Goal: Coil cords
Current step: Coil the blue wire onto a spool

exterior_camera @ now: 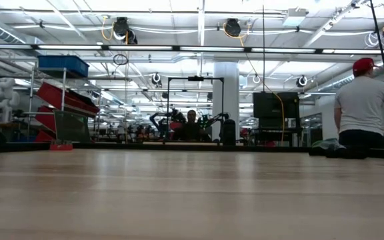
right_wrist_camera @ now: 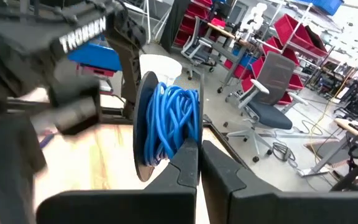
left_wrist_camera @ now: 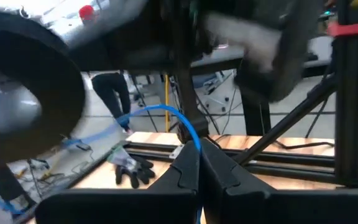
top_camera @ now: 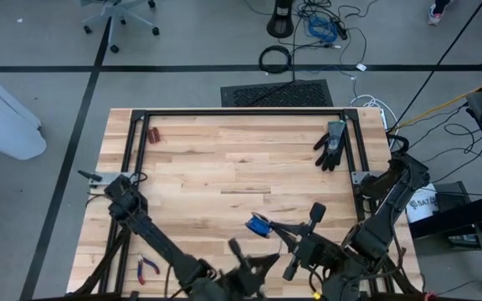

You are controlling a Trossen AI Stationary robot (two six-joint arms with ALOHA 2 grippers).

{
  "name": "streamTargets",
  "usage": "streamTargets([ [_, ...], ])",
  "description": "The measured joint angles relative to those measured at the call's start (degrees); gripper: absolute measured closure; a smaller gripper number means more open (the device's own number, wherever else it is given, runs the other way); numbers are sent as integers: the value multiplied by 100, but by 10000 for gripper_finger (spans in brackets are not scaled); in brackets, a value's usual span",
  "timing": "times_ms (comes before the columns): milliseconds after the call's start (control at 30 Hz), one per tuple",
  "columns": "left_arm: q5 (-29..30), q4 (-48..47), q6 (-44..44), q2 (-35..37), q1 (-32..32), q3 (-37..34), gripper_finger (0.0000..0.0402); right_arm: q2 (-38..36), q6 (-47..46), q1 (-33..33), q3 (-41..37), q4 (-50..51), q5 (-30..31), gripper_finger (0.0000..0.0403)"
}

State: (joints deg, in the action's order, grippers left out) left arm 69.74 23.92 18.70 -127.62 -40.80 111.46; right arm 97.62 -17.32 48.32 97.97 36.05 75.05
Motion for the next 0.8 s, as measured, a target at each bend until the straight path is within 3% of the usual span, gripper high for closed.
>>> streamTargets([
  [167, 133, -9, 462, 12, -187, 346, 401, 2, -455, 95, 0, 328, -39, 403],
  [433, 271, -41, 1125, 14, -289, 848, 401, 4, -454, 270, 0, 324, -245, 403],
  [800, 1717, -48, 2720, 7, -486, 1214, 401, -6, -404, 626, 0, 326, -458, 403],
])
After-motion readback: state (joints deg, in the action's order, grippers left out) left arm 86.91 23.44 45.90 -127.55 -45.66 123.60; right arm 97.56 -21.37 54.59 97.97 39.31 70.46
